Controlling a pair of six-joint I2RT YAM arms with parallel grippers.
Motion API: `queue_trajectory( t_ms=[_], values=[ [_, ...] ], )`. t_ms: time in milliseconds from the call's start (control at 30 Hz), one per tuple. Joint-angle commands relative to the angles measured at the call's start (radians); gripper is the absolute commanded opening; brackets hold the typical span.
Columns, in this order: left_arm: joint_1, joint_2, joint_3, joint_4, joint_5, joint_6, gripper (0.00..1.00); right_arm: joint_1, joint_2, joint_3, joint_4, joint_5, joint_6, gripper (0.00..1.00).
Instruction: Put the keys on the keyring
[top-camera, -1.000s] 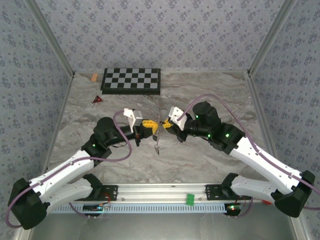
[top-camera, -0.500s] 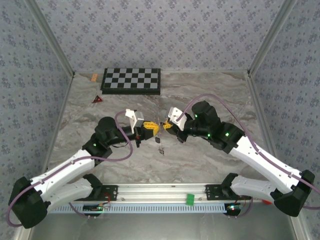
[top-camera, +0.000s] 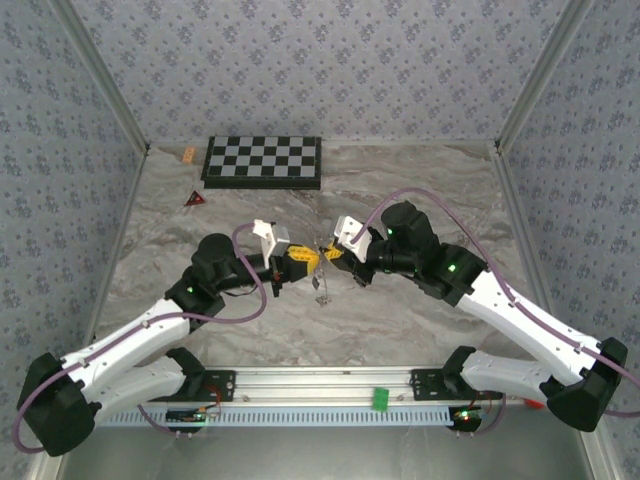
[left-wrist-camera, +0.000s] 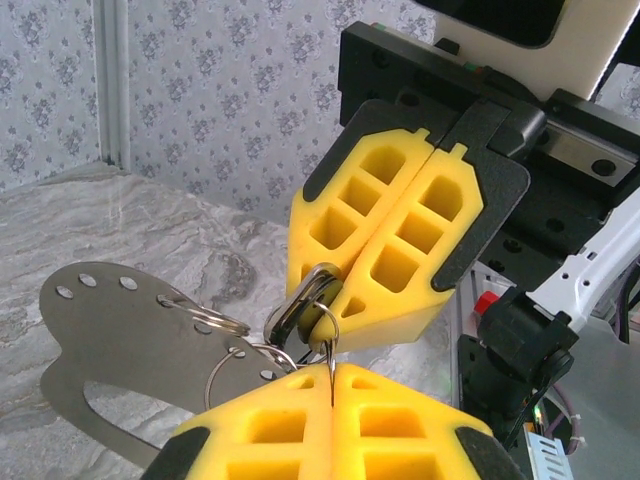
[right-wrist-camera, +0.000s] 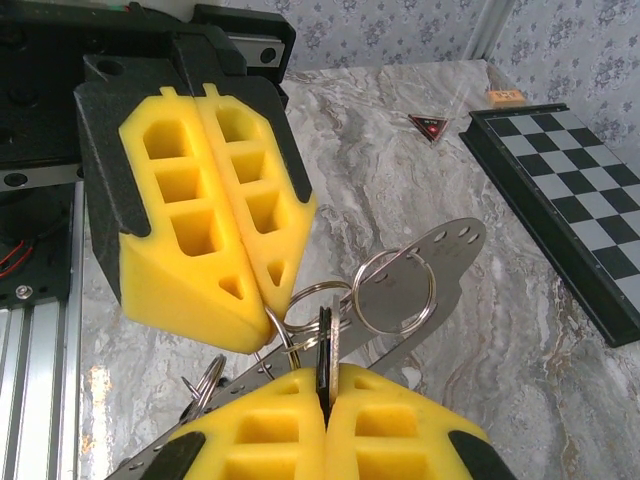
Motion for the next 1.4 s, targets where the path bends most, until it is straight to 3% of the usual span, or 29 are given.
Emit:
queue_trajectory(
  t_ms=[0, 367, 400, 533, 867, 1133, 1367],
  values=[
    [-0.012, 0.012, 0.030, 0.010, 0.039, 0.028, 0.00, 0.008, -0.020, 0.039, 0.016, 0.003, -0.013, 0.00],
    [-0.011, 0.065, 0.055, -0.023, 0.032, 0.042, 0.00, 0.016, -0.023, 0.075, 0.008, 0.013, -0.013, 0.00],
    [-0.012, 0.063, 0.053, -0.025, 0.023, 0.042, 0.03, 0.016, -0.024, 0.075, 0.009, 0.018, -0.014, 0.00],
    [-0.008, 0.030, 0.043, -0.028, -0.026, 0.042, 0.45, 0.011, -0.029, 0.073, -0.003, 0.047, -0.023, 0.00],
    [0.016, -0.118, -0.027, -0.001, -0.240, 0.009, 0.85, -0.027, 0.001, 0.057, -0.005, 0.091, -0.011, 0.00],
    [0.023, -0.220, -0.074, -0.012, -0.445, -0.010, 0.99, -0.065, 0.078, 0.005, 0.105, 0.125, 0.006, 0.00],
    [0.027, -0.313, -0.127, -0.010, -0.570, -0.027, 1.00, -0.087, 0.236, 0.001, 0.234, 0.110, 0.051, 0.00]
  ],
)
